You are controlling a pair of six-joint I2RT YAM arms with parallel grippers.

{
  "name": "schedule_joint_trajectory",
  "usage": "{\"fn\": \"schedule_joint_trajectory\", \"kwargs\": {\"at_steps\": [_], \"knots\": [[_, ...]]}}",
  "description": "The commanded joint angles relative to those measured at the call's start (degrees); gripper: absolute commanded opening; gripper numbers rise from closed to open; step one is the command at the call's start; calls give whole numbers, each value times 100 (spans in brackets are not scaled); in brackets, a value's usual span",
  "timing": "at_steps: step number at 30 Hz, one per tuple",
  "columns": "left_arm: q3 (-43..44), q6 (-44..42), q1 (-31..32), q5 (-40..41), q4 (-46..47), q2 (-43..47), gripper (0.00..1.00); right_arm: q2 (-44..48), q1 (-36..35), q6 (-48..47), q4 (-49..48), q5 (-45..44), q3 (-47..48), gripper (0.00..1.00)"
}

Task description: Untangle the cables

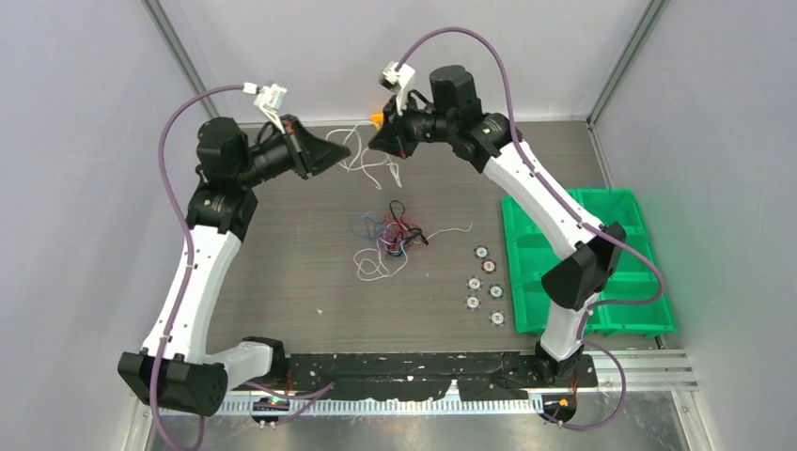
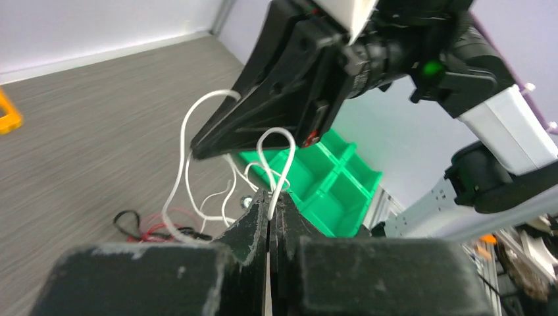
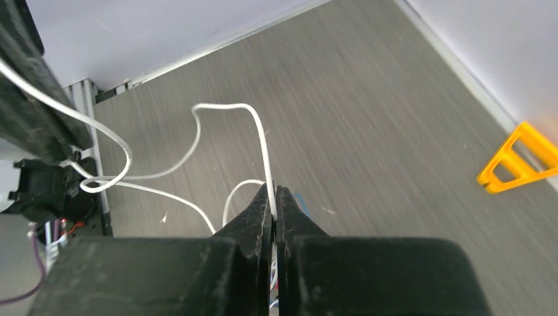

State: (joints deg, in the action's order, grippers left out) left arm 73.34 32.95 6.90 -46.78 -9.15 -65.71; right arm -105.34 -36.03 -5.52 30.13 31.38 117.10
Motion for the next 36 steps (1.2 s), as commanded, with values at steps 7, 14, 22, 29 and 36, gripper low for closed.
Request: {"fn": "schedule_joint_trajectory", "kwargs": {"at_steps": [7, 14, 22, 29, 36], "knots": [[824, 659, 1224, -451, 1254, -1272, 0, 2398, 667, 17, -47, 974, -2240, 10], [919, 2303, 1492, -603, 2627, -2086, 0, 3109, 700, 109, -597, 692, -3301, 14], [819, 3634, 1963, -788, 3753, -2532, 0, 2808, 697, 46, -901, 211, -3195, 40], [728, 3721, 2109, -745, 3730, -2533, 0, 2810, 699, -88, -947, -382, -3233, 51], [759, 3534, 2134, -627, 3372, -2568, 1, 3019, 809, -117, -982, -399, -3329, 7]]}}
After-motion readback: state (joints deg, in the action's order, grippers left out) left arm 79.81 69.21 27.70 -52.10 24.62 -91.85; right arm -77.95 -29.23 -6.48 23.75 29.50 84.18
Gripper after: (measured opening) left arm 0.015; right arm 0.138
